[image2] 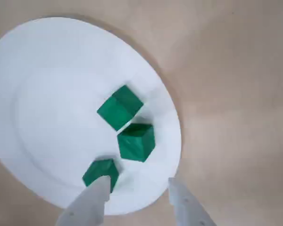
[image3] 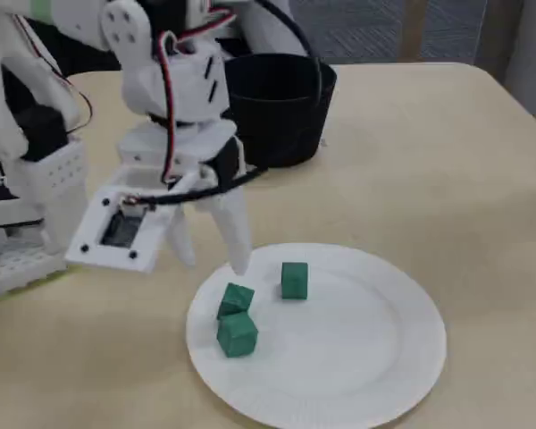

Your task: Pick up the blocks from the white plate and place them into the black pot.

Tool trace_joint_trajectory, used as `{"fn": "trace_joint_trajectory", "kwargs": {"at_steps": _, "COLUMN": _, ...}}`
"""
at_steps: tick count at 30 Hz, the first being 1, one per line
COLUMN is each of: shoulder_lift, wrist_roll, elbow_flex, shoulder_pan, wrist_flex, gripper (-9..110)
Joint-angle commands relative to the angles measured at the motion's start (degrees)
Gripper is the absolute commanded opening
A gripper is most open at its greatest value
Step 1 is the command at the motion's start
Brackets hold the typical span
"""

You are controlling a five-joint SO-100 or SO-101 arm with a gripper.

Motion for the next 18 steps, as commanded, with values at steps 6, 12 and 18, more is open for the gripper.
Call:
{"fn": "trace_joint_trajectory", "kwargs": {"at_steps": 6, "shoulder_lift": -10.63, "wrist_roll": -2.11, "elbow_flex": -11.43, "shoulder_pan": -0.53, "wrist_flex": -1.76, "gripper": 28}}
{"fn": "trace_joint_trajectory", "kwargs": {"at_steps": 12, "shoulder_lift": -15.38, "wrist_roll": -2.11, "elbow_flex": -16.17, "shoulder_pan": -0.88, "wrist_flex": 0.35, "gripper": 29}}
{"fn": "trace_joint_trajectory", "kwargs": {"at_steps": 18, "shoulder_lift": -16.17, "wrist_roll": -1.67, "elbow_flex": -16.08, "shoulder_pan": -2.46, "wrist_flex": 2.99, "gripper": 30}}
